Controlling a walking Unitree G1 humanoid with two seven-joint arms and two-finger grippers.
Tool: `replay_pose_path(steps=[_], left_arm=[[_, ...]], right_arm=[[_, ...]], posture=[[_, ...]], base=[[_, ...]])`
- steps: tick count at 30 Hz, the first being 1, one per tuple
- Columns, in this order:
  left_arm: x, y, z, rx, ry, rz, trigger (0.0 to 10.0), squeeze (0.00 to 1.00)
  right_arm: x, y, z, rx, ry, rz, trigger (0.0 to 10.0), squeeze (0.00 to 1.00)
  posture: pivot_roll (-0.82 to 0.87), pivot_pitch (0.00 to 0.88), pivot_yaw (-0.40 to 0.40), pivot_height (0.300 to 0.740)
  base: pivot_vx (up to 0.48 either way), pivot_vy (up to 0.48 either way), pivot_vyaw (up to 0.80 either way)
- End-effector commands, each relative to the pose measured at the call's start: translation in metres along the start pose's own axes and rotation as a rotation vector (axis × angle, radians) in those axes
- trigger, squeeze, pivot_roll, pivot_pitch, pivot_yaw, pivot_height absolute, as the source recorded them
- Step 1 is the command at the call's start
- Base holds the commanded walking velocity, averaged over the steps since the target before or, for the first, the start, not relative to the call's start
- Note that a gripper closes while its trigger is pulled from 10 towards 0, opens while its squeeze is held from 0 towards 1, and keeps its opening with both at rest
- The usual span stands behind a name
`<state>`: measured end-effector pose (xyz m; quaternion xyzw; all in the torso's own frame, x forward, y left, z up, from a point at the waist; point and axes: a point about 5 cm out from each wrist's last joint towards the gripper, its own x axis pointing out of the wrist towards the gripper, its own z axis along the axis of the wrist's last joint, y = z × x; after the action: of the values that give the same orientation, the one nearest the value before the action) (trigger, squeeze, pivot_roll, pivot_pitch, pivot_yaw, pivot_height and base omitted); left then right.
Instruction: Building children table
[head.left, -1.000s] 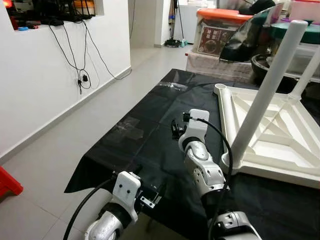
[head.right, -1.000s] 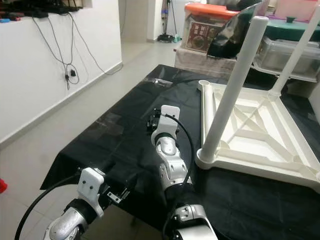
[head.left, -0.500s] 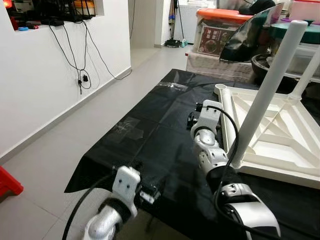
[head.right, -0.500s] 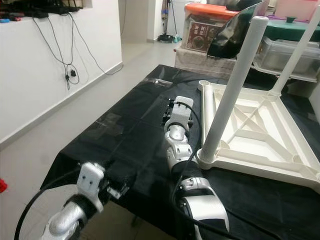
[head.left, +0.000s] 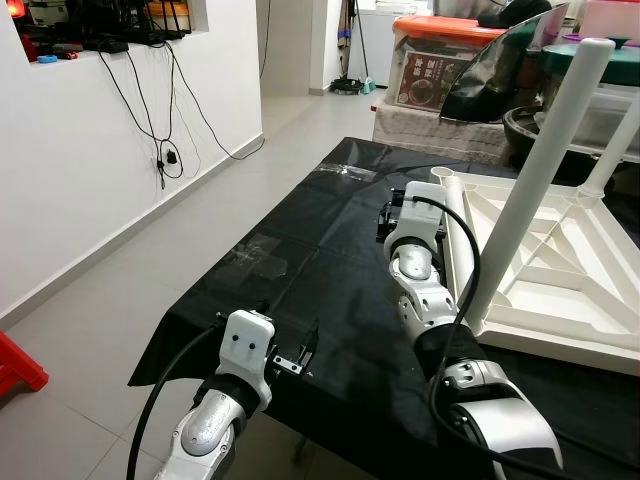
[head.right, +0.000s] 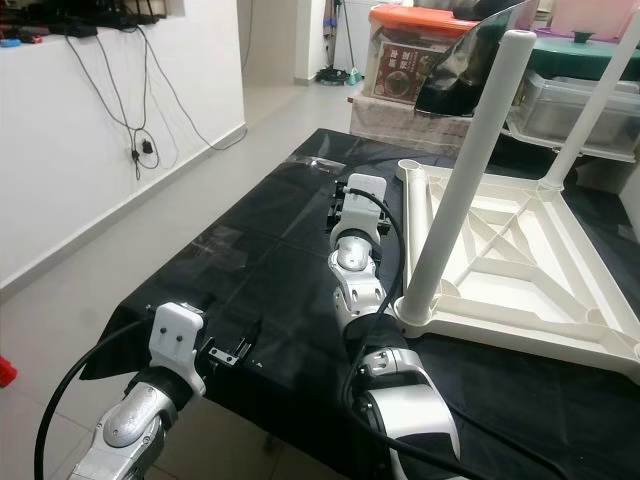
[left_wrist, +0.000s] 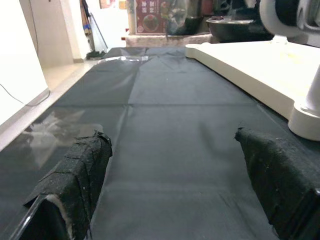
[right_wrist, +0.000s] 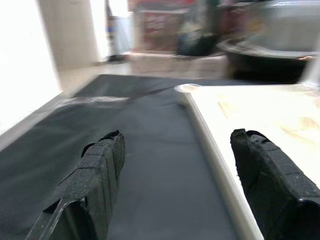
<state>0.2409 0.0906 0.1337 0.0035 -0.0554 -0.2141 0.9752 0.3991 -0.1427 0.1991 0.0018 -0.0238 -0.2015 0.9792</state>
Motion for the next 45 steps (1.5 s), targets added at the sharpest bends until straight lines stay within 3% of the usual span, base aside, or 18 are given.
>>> replay_pose_path(steps=[1, 6, 11, 16, 18, 19, 20, 21, 22, 24, 29, 34, 36, 37, 39, 40, 41, 45], left_arm=[[-0.001, -0.005, -0.002, -0.002, 0.015, -0.014, 10.0, 0.0], [0.001, -0.005, -0.003, -0.002, 0.018, -0.023, 10.0, 0.0], [0.005, -0.003, -0.005, 0.009, 0.02, -0.022, 10.0, 0.0], [0.006, -0.003, -0.005, 0.011, 0.021, -0.022, 10.0, 0.0], [0.006, -0.003, -0.006, 0.013, 0.023, -0.024, 10.0, 0.0], [0.006, -0.003, -0.006, 0.014, 0.026, -0.028, 10.0, 0.0], [0.006, -0.003, -0.006, 0.014, 0.026, -0.028, 10.0, 0.0], [0.006, -0.003, -0.007, 0.015, 0.031, -0.031, 10.0, 0.0], [0.006, -0.003, -0.007, 0.015, 0.031, -0.031, 10.0, 0.0], [0.005, -0.002, -0.008, 0.016, 0.038, -0.04, 10.0, 0.0], [0.005, -0.002, -0.009, 0.019, 0.042, -0.047, 10.0, 0.0], [0.005, -0.002, -0.009, 0.022, 0.045, -0.056, 10.0, 0.0], [0.005, -0.002, -0.009, 0.024, 0.045, -0.056, 10.0, 0.0], [0.005, -0.002, -0.009, 0.024, 0.045, -0.056, 10.0, 0.0], [0.005, -0.003, -0.009, 0.027, 0.044, -0.053, 10.0, 0.0], [0.005, -0.003, -0.009, 0.027, 0.044, -0.053, 10.0, 0.0], [0.004, -0.003, -0.009, 0.026, 0.043, -0.047, 10.0, 0.0], [0.003, -0.003, -0.009, 0.026, 0.044, -0.045, 10.0, 0.0]], right_arm=[[0.008, -0.023, -0.005, -0.006, 0.008, -0.125, 10.0, 0.0], [0.011, -0.044, -0.012, -0.009, 0.022, -0.211, 10.0, 0.0], [0.008, -0.082, -0.02, -0.055, -0.007, -0.299, 10.0, 0.0], [0.006, -0.089, -0.02, -0.069, -0.017, -0.312, 10.0, 0.0], [0.003, -0.101, -0.021, -0.092, -0.027, -0.326, 10.0, 0.0], [-0.002, -0.119, -0.025, -0.103, -0.023, -0.347, 10.0, 0.0], [-0.002, -0.119, -0.025, -0.103, -0.023, -0.347, 10.0, 0.0], [-0.008, -0.141, -0.031, -0.128, -0.008, -0.393, 10.0, 0.0], [-0.008, -0.141, -0.031, -0.128, -0.008, -0.393, 10.0, 0.0], [-0.021, -0.185, -0.042, -0.204, 0.041, -0.524, 10.0, 0.0], [-0.03, -0.206, -0.05, -0.258, 0.09, -0.605, 10.0, 0.0], [-0.029, -0.196, -0.049, -0.245, 0.091, -0.582, 10.0, 0.0], [-0.017, -0.157, -0.046, -0.123, 0.087, -0.356, 10.0, 0.0], [-0.017, -0.157, -0.046, -0.123, 0.087, -0.356, 10.0, 0.0], [-0.009, -0.115, -0.034, -0.077, 0.069, -0.118, 10.0, 0.0], [-0.009, -0.115, -0.034, -0.077, 0.069, -0.118, 10.0, 0.0], [0.001, -0.084, -0.018, -0.06, 0.042, 0.042, 10.0, 0.0], [0.004, -0.071, -0.012, -0.043, 0.057, 0.128, 10.0, 0.0]], posture=[[0.17, 0.0, -0.037, 0.74], [0.16, 0.0, -0.038, 0.74], [0.15, 0.0, -0.03, 0.74], [0.14, 0.0, -0.028, 0.74], [0.14, 0.0, -0.021, 0.74], [0.14, 0.0, -0.017, 0.74], [0.14, 0.0, -0.017, 0.74], [0.13, 0.0, -0.012, 0.74], [0.13, 0.0, -0.012, 0.74], [0.13, 0.0, -0.003, 0.74], [0.13, 0.0, 0.0, 0.74], [0.14, 0.0, 0.001, 0.74], [0.14, 0.0, -0.003, 0.74], [0.14, 0.0, -0.003, 0.74], [0.15, 0.0, -0.013, 0.74], [0.15, 0.0, -0.013, 0.74], [0.16, 0.0, -0.017, 0.74], [0.16, 0.0, -0.019, 0.74]], base=[[0.0, 0.0, 0.0], [0.0, 0.0, 0.0], [0.0, 0.0, 0.0], [0.0, 0.0, 0.0], [0.0, 0.0, 0.0], [0.0, 0.0, 0.0], [0.0, 0.0, 0.0], [0.0, 0.0, 0.0], [0.0, 0.0, 0.0], [0.0, 0.0, 0.0], [0.0, 0.0, 0.0], [0.0, 0.0, 0.0], [0.0, 0.0, 0.0], [0.0, 0.0, 0.0], [0.0, 0.0, 0.0], [0.0, 0.0, 0.0], [0.0, 0.0, 0.0], [0.0, 0.0, 0.0]])
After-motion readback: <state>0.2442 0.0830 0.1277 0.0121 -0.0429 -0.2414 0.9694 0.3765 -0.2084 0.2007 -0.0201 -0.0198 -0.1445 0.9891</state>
